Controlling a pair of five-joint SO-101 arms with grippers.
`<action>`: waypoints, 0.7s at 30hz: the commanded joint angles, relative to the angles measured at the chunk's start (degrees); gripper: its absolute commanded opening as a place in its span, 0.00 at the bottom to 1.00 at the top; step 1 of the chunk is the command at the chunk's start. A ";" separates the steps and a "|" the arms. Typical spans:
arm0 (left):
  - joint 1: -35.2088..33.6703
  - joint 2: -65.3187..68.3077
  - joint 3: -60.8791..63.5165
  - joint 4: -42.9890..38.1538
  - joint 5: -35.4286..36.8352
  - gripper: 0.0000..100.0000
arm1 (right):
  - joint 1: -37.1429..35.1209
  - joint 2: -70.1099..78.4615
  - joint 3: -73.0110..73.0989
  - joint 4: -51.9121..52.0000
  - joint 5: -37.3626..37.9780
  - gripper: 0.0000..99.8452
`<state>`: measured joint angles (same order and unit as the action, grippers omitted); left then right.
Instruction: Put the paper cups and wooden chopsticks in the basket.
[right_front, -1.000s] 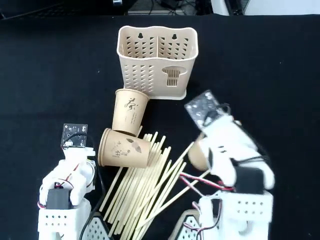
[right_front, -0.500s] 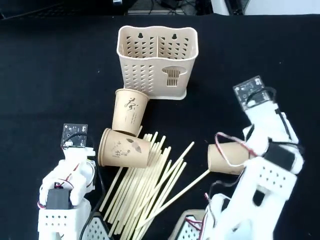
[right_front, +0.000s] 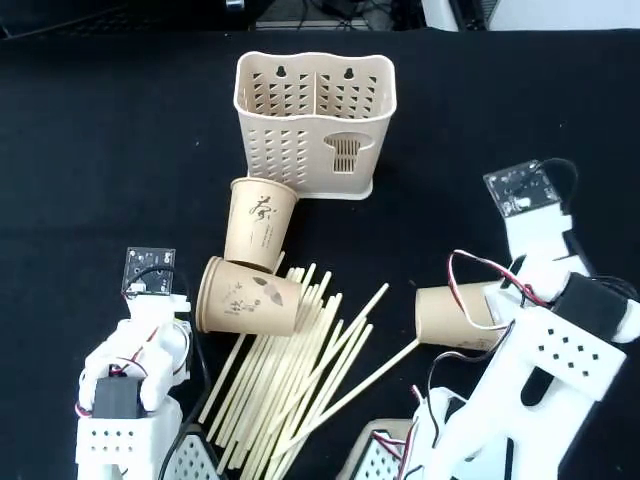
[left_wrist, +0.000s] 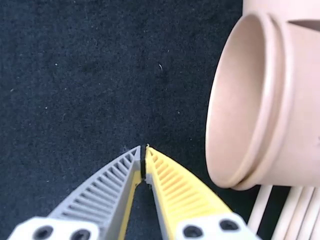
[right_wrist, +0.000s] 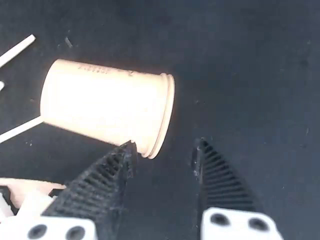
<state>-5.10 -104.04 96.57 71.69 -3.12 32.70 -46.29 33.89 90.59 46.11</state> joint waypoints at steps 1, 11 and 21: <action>0.04 -0.26 0.75 1.32 0.26 0.03 | 0.97 0.48 3.21 -2.46 0.53 0.21; 0.04 -0.26 0.75 1.32 0.26 0.03 | 6.77 0.48 16.40 -20.22 -1.14 0.23; 0.04 -0.26 0.75 1.32 0.26 0.03 | 1.05 0.31 27.38 -20.75 1.85 0.22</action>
<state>-5.10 -104.04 96.57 71.69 -3.12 37.19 -47.34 57.27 70.20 46.55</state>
